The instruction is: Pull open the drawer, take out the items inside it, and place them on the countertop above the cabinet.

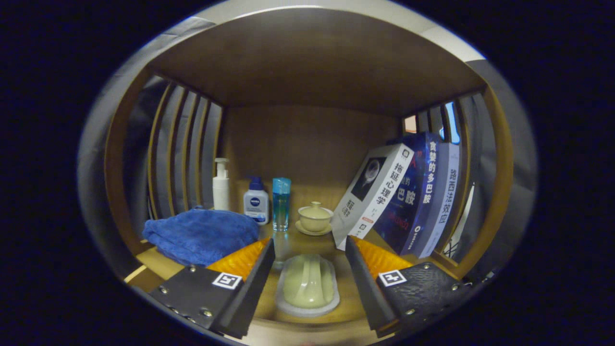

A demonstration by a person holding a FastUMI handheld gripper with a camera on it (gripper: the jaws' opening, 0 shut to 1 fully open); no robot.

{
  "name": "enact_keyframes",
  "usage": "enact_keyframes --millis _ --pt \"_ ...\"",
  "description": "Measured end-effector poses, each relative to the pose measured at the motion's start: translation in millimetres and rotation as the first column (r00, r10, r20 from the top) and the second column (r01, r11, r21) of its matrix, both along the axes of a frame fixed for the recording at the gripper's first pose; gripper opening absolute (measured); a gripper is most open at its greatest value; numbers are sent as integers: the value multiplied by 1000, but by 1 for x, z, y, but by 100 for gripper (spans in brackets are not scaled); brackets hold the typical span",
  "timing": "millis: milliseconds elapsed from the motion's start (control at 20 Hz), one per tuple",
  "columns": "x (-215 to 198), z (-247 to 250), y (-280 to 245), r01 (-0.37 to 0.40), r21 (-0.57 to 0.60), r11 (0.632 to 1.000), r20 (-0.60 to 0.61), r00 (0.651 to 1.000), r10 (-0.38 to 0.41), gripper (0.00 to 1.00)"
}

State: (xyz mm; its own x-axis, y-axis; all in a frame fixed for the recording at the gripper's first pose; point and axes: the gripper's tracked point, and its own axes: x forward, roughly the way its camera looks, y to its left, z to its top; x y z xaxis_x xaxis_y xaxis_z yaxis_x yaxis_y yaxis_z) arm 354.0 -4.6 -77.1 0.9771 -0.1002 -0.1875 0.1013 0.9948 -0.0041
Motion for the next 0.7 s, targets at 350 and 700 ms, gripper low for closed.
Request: enact_keyframes --millis 350,700 --pt "-87 36 10 -88 -5 996 15 996 88 98" --pt "-193 -1 13 -85 3 996 -43 995 85 98"
